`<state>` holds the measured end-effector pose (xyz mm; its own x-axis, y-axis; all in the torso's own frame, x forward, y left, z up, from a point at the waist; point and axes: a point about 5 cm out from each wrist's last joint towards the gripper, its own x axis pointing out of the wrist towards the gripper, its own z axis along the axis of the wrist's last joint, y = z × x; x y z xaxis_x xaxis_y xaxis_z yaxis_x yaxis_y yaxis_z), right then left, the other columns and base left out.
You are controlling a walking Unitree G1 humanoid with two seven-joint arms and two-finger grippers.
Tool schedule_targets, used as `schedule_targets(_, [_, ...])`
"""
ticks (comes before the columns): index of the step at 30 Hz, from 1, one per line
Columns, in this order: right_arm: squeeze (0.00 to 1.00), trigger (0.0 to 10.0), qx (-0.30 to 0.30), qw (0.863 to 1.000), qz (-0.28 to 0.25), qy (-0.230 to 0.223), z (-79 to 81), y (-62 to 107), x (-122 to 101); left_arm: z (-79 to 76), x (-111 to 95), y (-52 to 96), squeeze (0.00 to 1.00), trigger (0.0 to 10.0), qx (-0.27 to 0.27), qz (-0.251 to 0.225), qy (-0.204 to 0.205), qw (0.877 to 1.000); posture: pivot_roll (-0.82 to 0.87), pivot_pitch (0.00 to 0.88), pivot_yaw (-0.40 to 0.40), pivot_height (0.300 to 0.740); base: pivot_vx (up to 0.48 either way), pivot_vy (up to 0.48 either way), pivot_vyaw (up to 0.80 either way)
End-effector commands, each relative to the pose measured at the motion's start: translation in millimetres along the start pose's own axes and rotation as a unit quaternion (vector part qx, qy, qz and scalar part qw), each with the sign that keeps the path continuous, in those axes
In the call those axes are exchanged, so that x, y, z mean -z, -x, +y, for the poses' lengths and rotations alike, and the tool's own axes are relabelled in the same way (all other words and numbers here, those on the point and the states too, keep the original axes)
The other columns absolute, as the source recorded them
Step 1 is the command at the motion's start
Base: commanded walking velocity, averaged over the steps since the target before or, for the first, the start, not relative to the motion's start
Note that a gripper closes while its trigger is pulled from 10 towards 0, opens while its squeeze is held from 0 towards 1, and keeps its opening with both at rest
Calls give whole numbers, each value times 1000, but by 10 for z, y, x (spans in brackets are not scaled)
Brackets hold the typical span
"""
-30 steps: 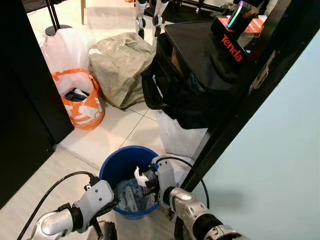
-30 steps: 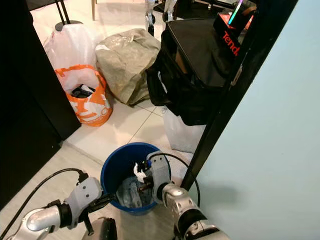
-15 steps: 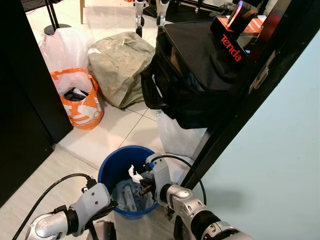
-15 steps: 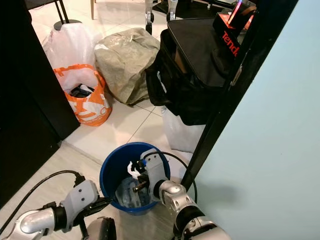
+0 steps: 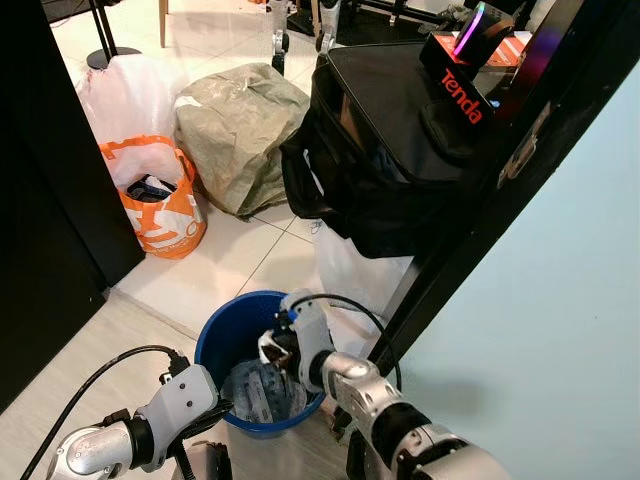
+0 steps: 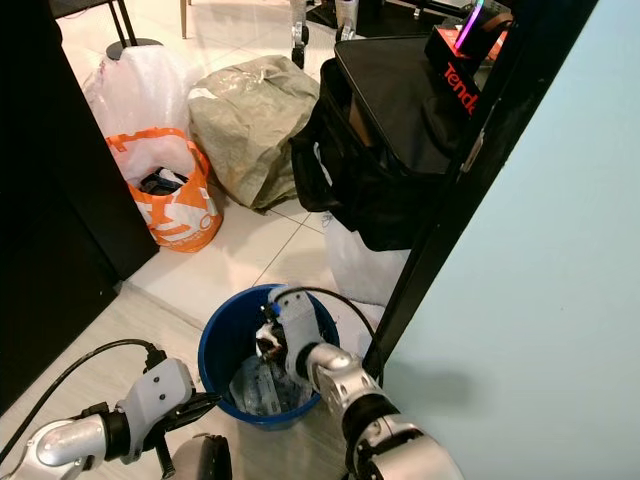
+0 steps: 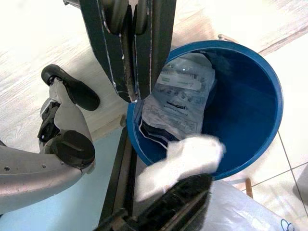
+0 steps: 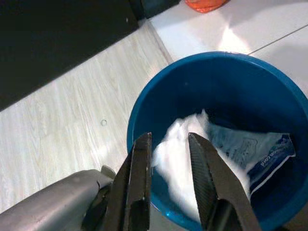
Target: Clean up the room
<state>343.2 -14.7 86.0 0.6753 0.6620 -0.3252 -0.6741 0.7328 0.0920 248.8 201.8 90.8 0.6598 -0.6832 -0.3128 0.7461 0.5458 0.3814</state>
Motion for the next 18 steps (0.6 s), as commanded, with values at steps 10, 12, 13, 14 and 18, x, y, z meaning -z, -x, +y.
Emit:
schedule_targets(10, [0, 10000, -48, 998, 9, -40, 456, -130, 143, -56, 37, 6, 0, 10000, 10, 14, -6, 1000, 99, 303, -148, 608, 0, 0, 0])
schedule_targets(12, [0, 10000, -35, 999, 11, -24, 401, -99, 198, -50, 48, -22, 0, 10000, -16, 16, -3, 1000, 99, 295, -145, 608, 0, 0, 0])
schedule_targets(13, [0, 10000, -35, 999, 11, -24, 401, -99, 198, -50, 48, -22, 0, 10000, -16, 16, -3, 1000, 99, 295, -145, 608, 0, 0, 0])
schedule_targets(14, [0, 10000, -25, 999, 10, -18, 367, -82, 220, -40, 54, -39, 0, 10000, -32, 16, -1, 999, 98, 288, -144, 608, 0, 0, 0])
schedule_targets(18, [0, 10000, 67, 998, -7, -4, 60, 85, 372, -76, 160, -142, 0, 10000, -140, 36, 71, 987, 83, 257, -126, 608, 0, 0, 0])
